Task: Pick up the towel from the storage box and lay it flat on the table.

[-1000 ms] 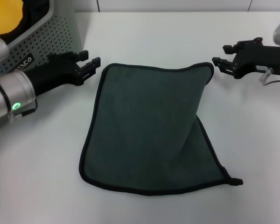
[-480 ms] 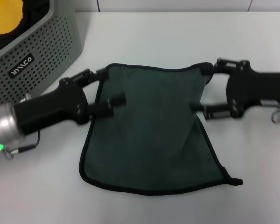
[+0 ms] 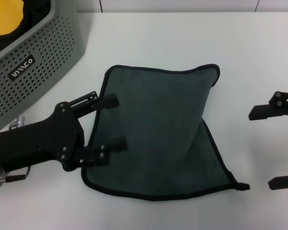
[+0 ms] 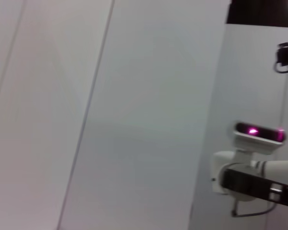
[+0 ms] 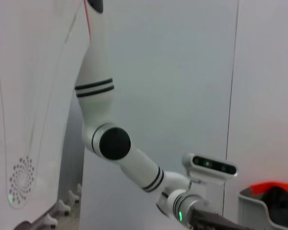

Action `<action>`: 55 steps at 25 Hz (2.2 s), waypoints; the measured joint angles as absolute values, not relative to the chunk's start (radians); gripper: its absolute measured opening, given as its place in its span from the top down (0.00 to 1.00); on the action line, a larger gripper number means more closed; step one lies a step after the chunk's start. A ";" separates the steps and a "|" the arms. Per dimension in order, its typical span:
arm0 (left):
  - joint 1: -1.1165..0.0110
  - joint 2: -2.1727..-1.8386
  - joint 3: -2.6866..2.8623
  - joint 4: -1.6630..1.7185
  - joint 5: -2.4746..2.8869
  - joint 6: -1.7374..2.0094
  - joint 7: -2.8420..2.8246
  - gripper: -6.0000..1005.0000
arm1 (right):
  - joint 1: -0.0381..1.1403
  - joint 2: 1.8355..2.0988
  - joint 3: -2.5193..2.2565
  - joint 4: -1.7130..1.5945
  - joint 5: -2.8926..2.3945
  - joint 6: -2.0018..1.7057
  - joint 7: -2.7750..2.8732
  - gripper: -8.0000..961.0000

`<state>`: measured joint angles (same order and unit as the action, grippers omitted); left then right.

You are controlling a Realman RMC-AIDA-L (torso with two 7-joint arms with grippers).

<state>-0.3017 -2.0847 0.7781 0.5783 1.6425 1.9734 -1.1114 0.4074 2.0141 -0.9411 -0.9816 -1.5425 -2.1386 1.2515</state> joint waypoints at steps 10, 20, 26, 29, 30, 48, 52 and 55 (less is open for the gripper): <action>-0.302 -2.090 0.786 0.557 1.634 2.002 -1.076 0.11 | 0.405 2.017 -0.939 -0.940 -1.543 -2.143 1.237 0.08; -0.314 -2.091 0.785 0.515 1.623 2.004 -1.047 0.12 | 0.414 2.018 -0.934 -0.882 -1.526 -2.142 1.209 0.08; -0.314 -2.091 0.785 0.514 1.626 2.005 -1.045 0.12 | 0.412 2.019 -0.933 -0.864 -1.511 -2.143 1.185 0.08; -0.313 -2.090 0.785 0.514 1.623 2.006 -1.037 0.12 | 0.412 2.019 -0.933 -0.854 -1.505 -2.144 1.182 0.08; -0.312 -2.091 0.784 0.512 1.621 2.006 -1.031 0.12 | 0.412 2.018 -0.933 -0.849 -1.505 -2.144 1.182 0.08; -0.314 -2.087 0.785 0.506 1.617 2.006 -0.975 0.12 | 0.416 2.017 -0.935 -0.801 -1.486 -2.145 1.206 0.08; -0.327 -2.084 0.785 0.512 1.616 2.006 -0.977 0.12 | 0.413 2.017 -0.933 -0.793 -1.486 -2.145 1.206 0.08; -0.334 -2.082 0.785 0.510 1.617 2.006 -0.980 0.12 | 0.414 2.016 -0.933 -0.789 -1.486 -2.146 1.204 0.08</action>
<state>-0.3344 -2.0822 0.7853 0.5104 1.6171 2.0060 -0.9804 0.4139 2.0159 -0.9326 -0.7894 -1.4862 -2.1455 1.2038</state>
